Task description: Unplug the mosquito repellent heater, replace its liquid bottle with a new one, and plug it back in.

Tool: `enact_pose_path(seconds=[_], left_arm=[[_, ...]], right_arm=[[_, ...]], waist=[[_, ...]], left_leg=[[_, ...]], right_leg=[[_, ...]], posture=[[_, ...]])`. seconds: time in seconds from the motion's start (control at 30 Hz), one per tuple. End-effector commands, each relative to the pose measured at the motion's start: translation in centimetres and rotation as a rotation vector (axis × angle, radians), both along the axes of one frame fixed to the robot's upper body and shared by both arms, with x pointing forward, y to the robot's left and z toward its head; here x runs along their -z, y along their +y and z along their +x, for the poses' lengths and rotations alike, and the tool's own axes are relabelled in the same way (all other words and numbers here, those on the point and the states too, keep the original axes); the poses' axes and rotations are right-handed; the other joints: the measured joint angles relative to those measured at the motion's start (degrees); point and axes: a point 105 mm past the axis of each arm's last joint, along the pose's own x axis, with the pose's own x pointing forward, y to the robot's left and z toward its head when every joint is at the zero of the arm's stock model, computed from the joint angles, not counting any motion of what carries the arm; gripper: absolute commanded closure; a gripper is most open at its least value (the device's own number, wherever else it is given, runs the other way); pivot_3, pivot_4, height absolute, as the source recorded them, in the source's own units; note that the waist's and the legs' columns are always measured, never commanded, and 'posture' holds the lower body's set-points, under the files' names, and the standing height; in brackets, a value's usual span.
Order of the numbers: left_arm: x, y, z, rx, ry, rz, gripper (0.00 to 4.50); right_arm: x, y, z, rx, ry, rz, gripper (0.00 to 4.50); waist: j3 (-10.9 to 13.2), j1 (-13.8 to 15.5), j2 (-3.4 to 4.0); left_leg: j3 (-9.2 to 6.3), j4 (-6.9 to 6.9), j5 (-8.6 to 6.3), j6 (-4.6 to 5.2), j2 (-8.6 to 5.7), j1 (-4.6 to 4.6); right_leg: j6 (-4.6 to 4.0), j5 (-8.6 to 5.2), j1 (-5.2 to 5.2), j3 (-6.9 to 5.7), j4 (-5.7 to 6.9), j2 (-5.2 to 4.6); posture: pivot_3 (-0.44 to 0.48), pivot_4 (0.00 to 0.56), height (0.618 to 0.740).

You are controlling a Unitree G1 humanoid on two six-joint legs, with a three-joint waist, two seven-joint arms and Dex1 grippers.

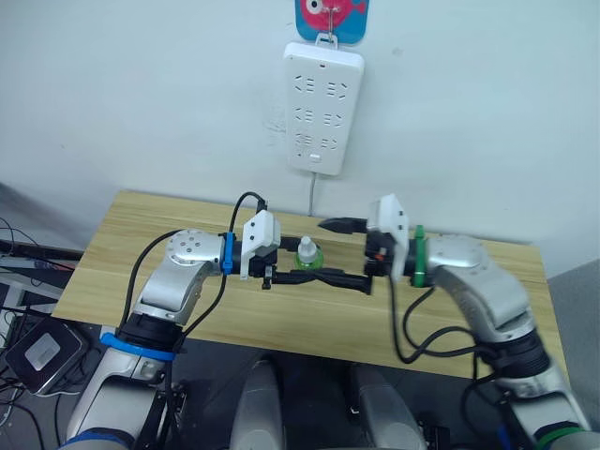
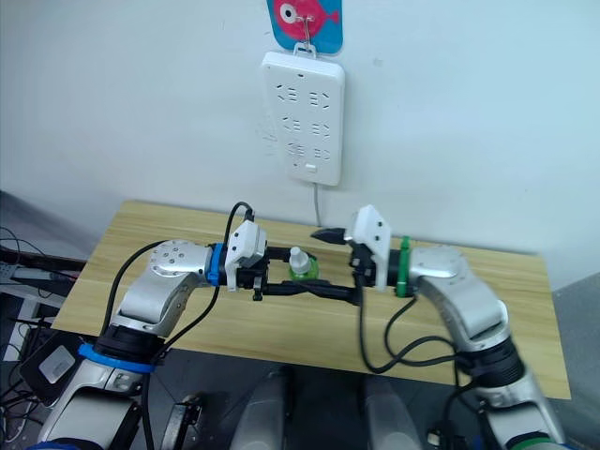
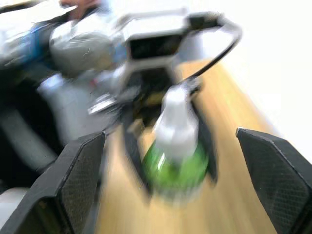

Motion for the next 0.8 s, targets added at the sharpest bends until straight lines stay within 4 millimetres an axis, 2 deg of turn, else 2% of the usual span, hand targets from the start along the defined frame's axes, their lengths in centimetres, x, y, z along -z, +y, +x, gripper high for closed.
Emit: enact_pose_path(seconds=[0.03, 0.23, 0.33, 0.6, 0.8], left_arm=[[-0.9, 0.0, 0.1, -0.006, -0.043, -0.017, 2.25], [-0.9, -0.4, -0.1, 0.011, -0.043, -0.017, 2.25], [-1.0, -0.5, -0.1, 0.012, -0.044, -0.019, 2.25], [-1.0, -0.3, -0.4, 0.007, -0.041, -0.02, 2.25], [-0.6, -0.2, -1.0, 0.013, -0.029, -0.018, 2.25]], right_arm=[[-0.8, 0.5, -0.2, 0.061, -0.04, 0.026, 0.02], [-0.4, 0.4, 0.2, 0.086, -0.027, 0.014, 0.02], [-0.3, 0.3, 0.4, 0.082, -0.022, 0.008, 0.59], [-0.6, 0.0, 0.3, 0.059, -0.009, 0.024, 3.41], [-1.3, 0.5, -0.8, -0.03, 0.01, 0.059, 3.44]], waist=[[0.0, -0.1, -0.01], [0.0, -0.2, -0.02], [0.0, -0.3, -0.02], [-0.1, -0.3, -0.03], [-0.1, -0.3, -0.03]], left_leg=[[0.0, 0.0, 0.02, -0.03, -0.02, -0.01], [-0.09, 0.03, 0.1, -0.12, -0.09, -0.01], [-0.14, 0.04, 0.12, -0.13, -0.08, 0.02], [-0.16, 0.07, 0.18, -0.17, -0.09, 0.04], [-0.17, 0.07, 0.2, -0.17, -0.09, 0.05]], right_leg=[[0.0, 0.0, 0.0, 0.0, 0.01, -0.01], [-0.01, 0.01, 0.01, -0.09, 0.17, -0.09], [-0.02, 0.0, 0.0, -0.12, 0.3, -0.07], [-0.05, -0.01, -0.02, -0.13, 0.51, -0.06], [-0.05, -0.01, -0.02, -0.14, 0.55, -0.06]], posture=[[0.02, 0.25, 0.74], [0.016, 0.242, 0.74], [0.018, 0.242, 0.74], [0.029, 0.247, 0.74], [0.04, 0.254, 0.74]])
